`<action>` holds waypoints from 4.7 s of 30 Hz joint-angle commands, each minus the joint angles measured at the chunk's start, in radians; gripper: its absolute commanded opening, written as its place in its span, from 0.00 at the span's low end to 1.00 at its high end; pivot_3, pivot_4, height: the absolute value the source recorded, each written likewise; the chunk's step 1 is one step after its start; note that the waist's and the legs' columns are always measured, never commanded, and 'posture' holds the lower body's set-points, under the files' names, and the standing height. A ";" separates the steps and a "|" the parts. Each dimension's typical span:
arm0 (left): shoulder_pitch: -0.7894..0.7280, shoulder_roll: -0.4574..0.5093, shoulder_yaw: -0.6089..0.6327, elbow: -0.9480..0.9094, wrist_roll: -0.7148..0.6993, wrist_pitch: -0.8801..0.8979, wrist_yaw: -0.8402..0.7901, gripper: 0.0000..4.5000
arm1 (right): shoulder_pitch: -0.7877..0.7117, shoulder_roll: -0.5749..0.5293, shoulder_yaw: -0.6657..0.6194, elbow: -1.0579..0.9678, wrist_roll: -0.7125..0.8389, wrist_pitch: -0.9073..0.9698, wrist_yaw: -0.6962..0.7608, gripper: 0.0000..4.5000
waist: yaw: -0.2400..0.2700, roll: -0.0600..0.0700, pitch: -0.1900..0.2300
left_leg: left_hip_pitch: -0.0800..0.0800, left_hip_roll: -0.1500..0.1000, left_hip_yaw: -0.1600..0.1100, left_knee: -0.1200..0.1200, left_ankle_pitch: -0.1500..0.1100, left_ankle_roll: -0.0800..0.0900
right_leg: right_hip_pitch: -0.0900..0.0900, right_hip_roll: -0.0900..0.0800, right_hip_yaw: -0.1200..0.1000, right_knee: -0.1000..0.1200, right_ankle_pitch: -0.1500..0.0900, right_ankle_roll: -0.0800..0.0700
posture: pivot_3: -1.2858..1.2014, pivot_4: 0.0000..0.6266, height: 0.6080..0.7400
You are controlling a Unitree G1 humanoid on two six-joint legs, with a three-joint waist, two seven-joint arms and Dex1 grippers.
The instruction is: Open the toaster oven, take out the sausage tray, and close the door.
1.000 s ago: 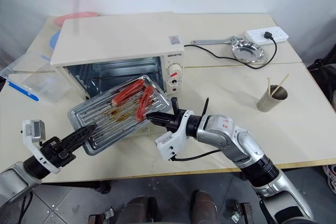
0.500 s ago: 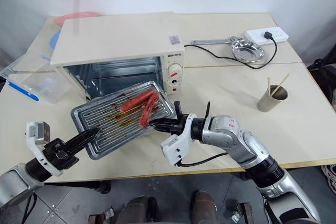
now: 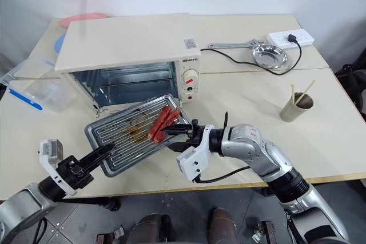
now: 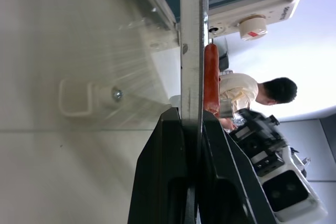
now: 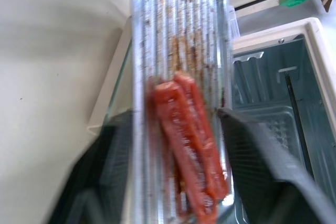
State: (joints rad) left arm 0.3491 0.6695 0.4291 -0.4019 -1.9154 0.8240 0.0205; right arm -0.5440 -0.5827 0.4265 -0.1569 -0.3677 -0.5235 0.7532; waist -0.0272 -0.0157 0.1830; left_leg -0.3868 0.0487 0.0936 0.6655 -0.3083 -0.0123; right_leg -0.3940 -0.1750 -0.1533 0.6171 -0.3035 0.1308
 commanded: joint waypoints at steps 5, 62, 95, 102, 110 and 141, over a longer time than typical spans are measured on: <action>0.030 -0.066 -0.012 -0.045 -0.014 -0.055 0.028 0.00 | -0.033 -0.007 -0.047 -0.026 0.110 0.026 0.033 0.98 | 0.000 0.000 0.000 | 0.000 0.000 0.000 0.000 0.000 0.000 | 0.000 0.000 0.000 0.000 0.000 0.000 | 0.52 0.24 1.00; 0.761 -0.785 0.104 -0.370 0.022 -0.575 -0.232 0.00 | -0.200 0.146 -0.119 0.917 0.371 -0.118 0.516 0.01 | -0.009 0.001 0.001 | -0.003 0.013 0.010 0.016 -0.009 -0.002 | 0.003 0.013 -0.001 -0.011 0.001 -0.010 | 0.52 0.24 1.00; 0.729 -0.862 0.064 -0.253 0.039 -0.635 -0.303 0.00 | -0.431 0.222 -0.296 0.878 0.565 0.241 0.567 0.01 | -0.004 0.002 0.001 | -0.003 0.017 0.017 0.017 -0.014 -0.001 | -0.002 0.017 0.006 -0.010 0.001 -0.012 | 0.52 0.24 1.00; 0.697 -0.819 0.049 -0.239 0.049 -0.618 -0.283 0.00 | -0.498 0.233 -0.335 0.841 0.603 0.341 0.570 0.01 | -0.008 0.002 0.001 | -0.003 0.019 0.021 0.017 -0.015 -0.002 | -0.005 0.019 0.010 -0.009 0.001 -0.012 | 0.52 0.24 1.00; 0.662 -0.793 0.066 -0.210 0.046 -0.601 -0.277 0.00 | -0.401 0.163 -0.294 0.777 0.544 0.341 0.612 0.01 | -0.001 0.001 0.001 | -0.003 0.019 0.024 0.017 -0.017 0.000 | -0.006 0.020 0.014 -0.010 0.001 -0.011 | 0.52 0.24 1.00; 0.597 -0.753 0.135 -0.097 0.039 -0.498 -0.301 0.00 | -0.451 0.208 -0.336 0.586 0.668 0.610 0.567 0.01 | -0.017 0.001 0.001 | -0.003 0.020 0.028 0.018 -0.019 -0.001 | -0.016 0.025 0.027 -0.005 0.001 -0.011 | 0.52 0.24 1.00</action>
State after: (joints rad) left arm 0.9480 -0.0855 0.5388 -0.4936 -1.8707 0.3178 -0.2543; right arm -0.9800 -0.3593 0.1103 0.4698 0.2774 0.0800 1.3149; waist -0.0442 -0.0145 0.1839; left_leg -0.3894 0.0682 0.1220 0.6835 -0.3277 -0.0137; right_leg -0.4098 -0.1504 -0.1263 0.6122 -0.3022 0.1199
